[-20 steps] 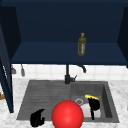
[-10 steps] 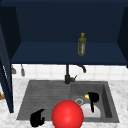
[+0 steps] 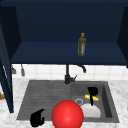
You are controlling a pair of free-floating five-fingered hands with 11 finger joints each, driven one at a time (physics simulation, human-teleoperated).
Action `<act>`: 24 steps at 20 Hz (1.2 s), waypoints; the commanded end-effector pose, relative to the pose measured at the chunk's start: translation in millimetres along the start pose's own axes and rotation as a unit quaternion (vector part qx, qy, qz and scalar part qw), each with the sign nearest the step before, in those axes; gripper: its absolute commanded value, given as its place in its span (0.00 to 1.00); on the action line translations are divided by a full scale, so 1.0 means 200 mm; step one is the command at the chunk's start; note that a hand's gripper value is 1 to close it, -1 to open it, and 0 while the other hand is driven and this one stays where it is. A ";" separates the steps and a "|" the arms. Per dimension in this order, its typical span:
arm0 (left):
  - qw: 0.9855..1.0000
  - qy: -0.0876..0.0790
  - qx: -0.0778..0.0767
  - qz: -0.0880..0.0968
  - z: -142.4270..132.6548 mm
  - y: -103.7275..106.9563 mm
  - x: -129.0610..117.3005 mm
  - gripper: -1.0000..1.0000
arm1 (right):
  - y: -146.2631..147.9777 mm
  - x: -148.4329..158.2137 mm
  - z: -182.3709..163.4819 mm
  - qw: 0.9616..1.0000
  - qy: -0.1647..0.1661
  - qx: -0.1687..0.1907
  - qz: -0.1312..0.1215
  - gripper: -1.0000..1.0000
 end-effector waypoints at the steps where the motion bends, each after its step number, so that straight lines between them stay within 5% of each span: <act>1: 1.000 0.000 0.000 0.000 0.00 0.00 0.00 0.50 | 0.04 -0.02 -0.17 1.000 0.002 0.020 0.001 0.00; 10: 1.000 0.000 0.000 0.000 0.00 0.00 0.00 0.50 | 0.13 -0.14 -0.50 0.998 0.003 0.067 0.001 0.00; 17: 1.000 0.000 0.000 0.000 0.00 0.00 0.00 0.50 | 0.17 -0.20 -0.69 0.991 0.014 0.131 0.014 0.00; 24: 1.000 0.000 0.000 0.000 0.00 0.00 0.00 0.50 | 0.36 -0.14 -0.82 0.985 0.101 0.138 0.000 0.00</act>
